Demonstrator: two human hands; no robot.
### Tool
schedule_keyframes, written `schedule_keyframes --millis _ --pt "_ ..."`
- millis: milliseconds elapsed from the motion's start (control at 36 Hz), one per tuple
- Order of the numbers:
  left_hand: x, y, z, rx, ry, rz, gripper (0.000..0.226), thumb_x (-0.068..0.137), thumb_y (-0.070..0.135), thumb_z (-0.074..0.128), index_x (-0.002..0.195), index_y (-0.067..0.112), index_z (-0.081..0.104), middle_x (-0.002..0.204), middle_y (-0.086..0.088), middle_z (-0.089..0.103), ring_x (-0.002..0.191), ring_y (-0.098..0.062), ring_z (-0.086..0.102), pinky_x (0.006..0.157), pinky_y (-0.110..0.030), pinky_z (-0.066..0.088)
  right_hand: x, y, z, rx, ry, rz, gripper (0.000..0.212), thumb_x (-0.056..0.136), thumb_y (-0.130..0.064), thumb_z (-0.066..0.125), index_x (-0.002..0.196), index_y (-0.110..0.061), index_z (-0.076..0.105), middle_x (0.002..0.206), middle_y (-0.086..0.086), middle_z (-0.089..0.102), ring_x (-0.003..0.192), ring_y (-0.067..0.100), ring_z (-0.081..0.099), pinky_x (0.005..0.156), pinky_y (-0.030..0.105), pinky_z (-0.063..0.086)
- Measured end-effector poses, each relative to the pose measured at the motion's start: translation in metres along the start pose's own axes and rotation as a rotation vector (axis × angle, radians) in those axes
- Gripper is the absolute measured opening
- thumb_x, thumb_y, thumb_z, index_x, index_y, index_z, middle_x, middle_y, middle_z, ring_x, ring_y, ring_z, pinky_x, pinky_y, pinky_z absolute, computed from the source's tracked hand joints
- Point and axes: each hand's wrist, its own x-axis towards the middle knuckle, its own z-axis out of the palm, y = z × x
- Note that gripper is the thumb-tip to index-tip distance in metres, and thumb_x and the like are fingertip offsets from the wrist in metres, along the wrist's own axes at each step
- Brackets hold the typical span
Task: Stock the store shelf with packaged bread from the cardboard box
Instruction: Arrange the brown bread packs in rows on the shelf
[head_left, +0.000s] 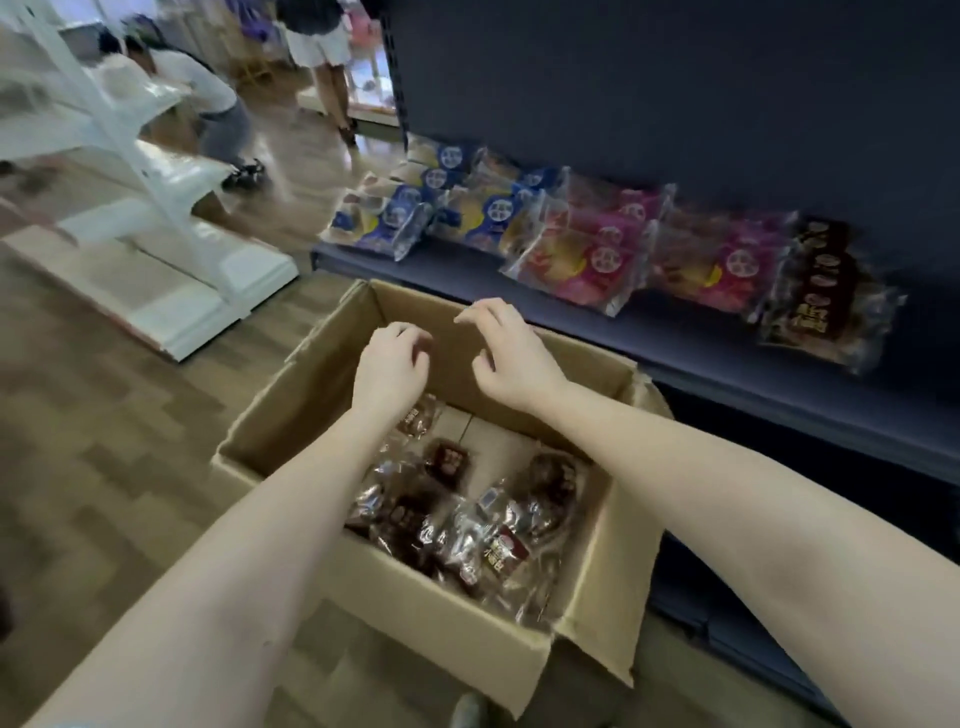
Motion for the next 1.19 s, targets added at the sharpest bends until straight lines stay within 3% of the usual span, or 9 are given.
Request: schedule_keyframes --millis 194,361,500,667,778,917,1000,1111,1194 --pt "-0.033 -0.054 0.039 0.272 -0.595 -0.095 0.037 0.091 0.029 0.049 0.126 0.02 0.058 0.131 -0.005 0.054 0.119 -0.03 0.048 0.096 -0.04 0.043 -0.029 0.008 0.064 -0.049 -0.334 0.167 0.048 0.086 -0.008 0.05 0.134 -0.013 0.046 0.141 0.008 0.036 0.121 0.027 0.043 0.092 0.032 0.045" --pt "-0.039 -0.053 0.059 0.251 -1.103 -0.171 0.046 0.09 0.033 0.061 0.13 0.012 0.052 0.129 -0.01 0.056 0.113 -0.029 0.055 0.096 -0.037 0.044 -0.031 0.016 0.086 -0.17 -0.751 0.384 0.052 0.09 -0.011 0.051 0.14 -0.013 0.038 0.138 0.012 0.038 0.116 0.028 0.049 0.091 0.032 0.044" --pt "-0.039 -0.045 0.066 0.251 -1.274 -0.178 0.061 0.086 0.027 0.067 0.14 0.021 0.041 0.138 -0.011 0.049 0.117 -0.03 0.052 0.099 -0.044 0.045 -0.046 0.008 0.112 -0.27 -1.123 0.474 0.062 0.077 -0.017 0.073 0.133 -0.017 0.047 0.119 0.004 0.059 0.093 0.02 0.059 0.083 0.033 0.052" --pt "-0.043 -0.05 0.074 0.396 -1.356 -0.114 0.082 0.087 0.034 0.068 0.152 0.023 0.02 0.154 -0.008 0.031 0.133 -0.031 0.039 0.102 -0.038 0.04 -0.072 0.009 0.122 -0.373 -1.335 0.473 0.071 0.079 -0.014 0.069 0.143 -0.021 0.04 0.142 0.008 0.042 0.118 0.025 0.053 0.089 0.033 0.052" --pt "-0.039 -0.051 0.069 0.343 -1.377 -0.181 0.083 0.087 0.027 0.069 0.153 0.021 0.018 0.154 -0.01 0.028 0.13 -0.032 0.043 0.104 -0.042 0.042 -0.066 0.008 0.114 -0.38 -1.354 0.465 0.073 0.075 -0.015 0.074 0.14 -0.025 0.041 0.137 0.004 0.047 0.116 0.025 0.052 0.088 0.036 0.05" --pt "-0.032 -0.044 0.07 0.356 -1.389 -0.16 0.07 0.09 0.025 0.064 0.149 0.015 0.028 0.144 -0.011 0.041 0.122 -0.029 0.05 0.101 -0.037 0.044 -0.061 0.005 0.116 -0.421 -1.418 0.423 0.06 0.078 -0.017 0.072 0.134 -0.02 0.05 0.131 0.006 0.053 0.11 0.025 0.056 0.084 0.034 0.052" --pt "-0.031 -0.046 0.072 0.386 -1.431 -0.207 0.052 0.09 0.027 0.064 0.135 0.008 0.046 0.122 -0.011 0.055 0.109 -0.028 0.058 0.098 -0.04 0.049 -0.061 0.006 0.117 -0.435 -1.457 0.434 0.056 0.082 -0.019 0.07 0.134 -0.015 0.051 0.132 0.007 0.054 0.113 0.027 0.056 0.091 0.037 0.051" --pt "-0.028 -0.05 0.076 0.401 -1.475 -0.279 0.034 0.094 0.031 0.06 0.114 0.004 0.062 0.096 -0.004 0.068 0.076 -0.017 0.061 0.072 -0.032 0.052 -0.061 0.008 0.114 -0.435 -1.46 0.452 0.041 0.088 -0.02 0.064 0.127 -0.011 0.054 0.124 0.003 0.056 0.116 0.026 0.054 0.097 0.035 0.047" --pt "-0.025 -0.049 0.078 0.414 -1.52 -0.328 0.028 0.096 0.032 0.056 0.109 0.008 0.062 0.103 -0.002 0.069 0.086 -0.018 0.061 0.078 -0.031 0.051 -0.059 0.011 0.118 -0.413 -1.429 0.481 0.024 0.09 -0.02 0.062 0.113 -0.016 0.058 0.123 0.005 0.056 0.112 0.025 0.055 0.099 0.038 0.047"
